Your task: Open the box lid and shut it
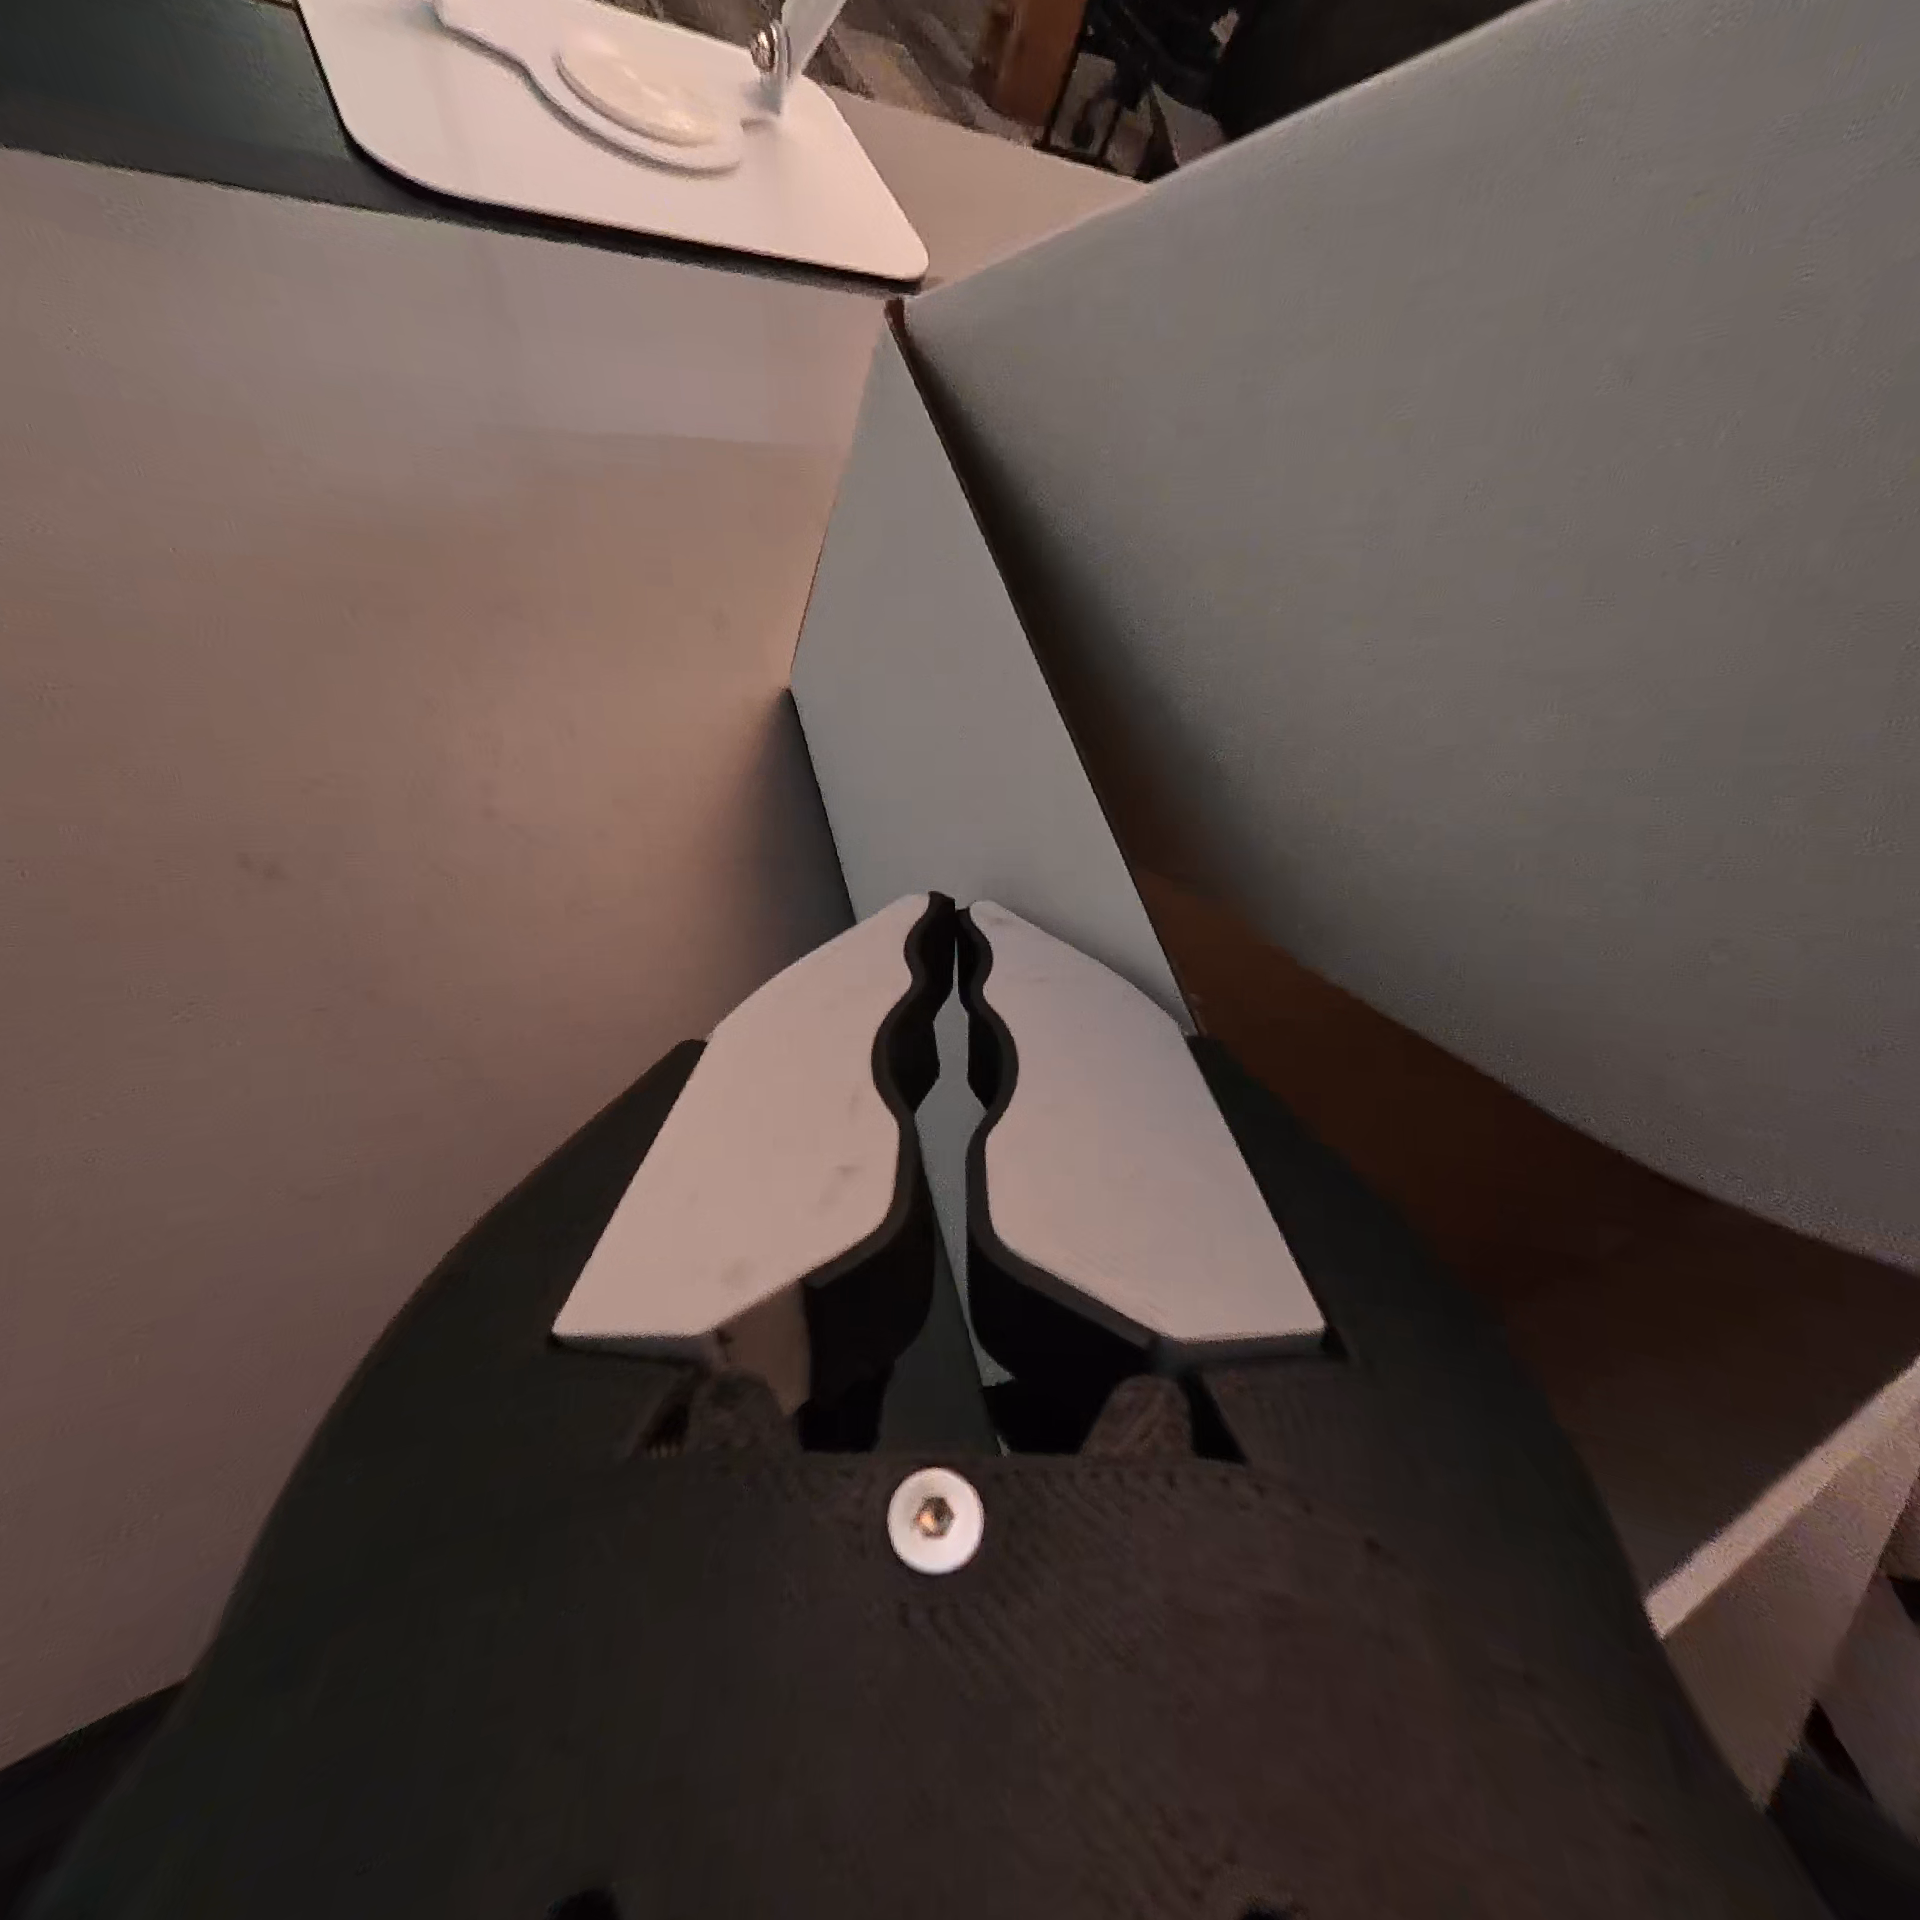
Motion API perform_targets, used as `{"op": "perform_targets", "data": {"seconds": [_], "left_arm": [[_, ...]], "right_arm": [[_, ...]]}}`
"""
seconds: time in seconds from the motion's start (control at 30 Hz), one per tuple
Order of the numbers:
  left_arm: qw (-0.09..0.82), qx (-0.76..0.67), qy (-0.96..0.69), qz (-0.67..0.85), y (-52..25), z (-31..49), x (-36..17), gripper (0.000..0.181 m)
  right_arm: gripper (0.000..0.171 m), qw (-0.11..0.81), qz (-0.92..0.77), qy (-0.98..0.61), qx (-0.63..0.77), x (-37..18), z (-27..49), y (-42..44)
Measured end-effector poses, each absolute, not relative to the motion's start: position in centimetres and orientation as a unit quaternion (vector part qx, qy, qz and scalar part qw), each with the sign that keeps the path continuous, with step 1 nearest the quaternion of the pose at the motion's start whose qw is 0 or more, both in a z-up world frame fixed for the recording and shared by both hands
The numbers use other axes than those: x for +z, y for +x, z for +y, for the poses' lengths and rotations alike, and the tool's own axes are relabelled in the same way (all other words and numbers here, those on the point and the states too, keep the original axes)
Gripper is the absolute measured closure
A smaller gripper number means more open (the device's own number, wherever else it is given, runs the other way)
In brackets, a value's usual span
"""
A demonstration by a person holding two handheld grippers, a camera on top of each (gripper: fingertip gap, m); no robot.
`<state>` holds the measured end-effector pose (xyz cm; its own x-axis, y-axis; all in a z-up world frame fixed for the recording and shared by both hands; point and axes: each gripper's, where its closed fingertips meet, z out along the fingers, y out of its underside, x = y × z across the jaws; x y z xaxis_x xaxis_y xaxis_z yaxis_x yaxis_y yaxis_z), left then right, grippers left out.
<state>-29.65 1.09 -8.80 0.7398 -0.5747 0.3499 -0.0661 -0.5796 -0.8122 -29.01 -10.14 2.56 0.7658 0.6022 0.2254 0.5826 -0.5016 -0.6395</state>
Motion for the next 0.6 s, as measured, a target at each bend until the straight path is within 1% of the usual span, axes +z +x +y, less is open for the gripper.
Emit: {"op": "perform_targets", "data": {"seconds": [0.07,0.13,0.2,0.27,0.37,0.5,0.6], "left_arm": [[0.41,-0.313,-0.835,0.191,-29.6,1.1,-8.8,0.181],[0.399,-0.327,-0.835,0.192,-29.6,1.1,-8.9,0.181],[0.391,-0.333,-0.832,0.208,-29.5,1.1,-9.0,0.181],[0.374,-0.333,-0.832,0.24,-29.4,1.4,-9.0,0.18],[0.339,-0.323,-0.829,0.307,-29.1,2.9,-8.9,0.175],[0.338,-0.257,-0.815,0.395,-29.0,6.8,-9.5,0.177],[0.321,-0.261,-0.806,0.424,-28.2,7.4,-10.4,0.179]], "right_arm": [[0.136,0.405,-0.326,-0.854,0.024,2.8,-9.2,-29.4],[0.137,0.438,-0.32,-0.839,0.044,3.5,-8.2,-30.5],[0.14,0.446,-0.318,-0.836,0.029,3.7,-7.2,-30.9],[0.146,0.439,-0.318,-0.84,-0.021,3.4,-5.9,-30.4],[0.156,0.408,-0.313,-0.857,-0.033,2.6,-5.1,-30.5],[0.157,0.399,-0.299,-0.867,-0.019,3.3,-4.4,-30.8],[0.158,0.404,-0.301,-0.864,0.002,4.1,-3.9,-31.4]]}}
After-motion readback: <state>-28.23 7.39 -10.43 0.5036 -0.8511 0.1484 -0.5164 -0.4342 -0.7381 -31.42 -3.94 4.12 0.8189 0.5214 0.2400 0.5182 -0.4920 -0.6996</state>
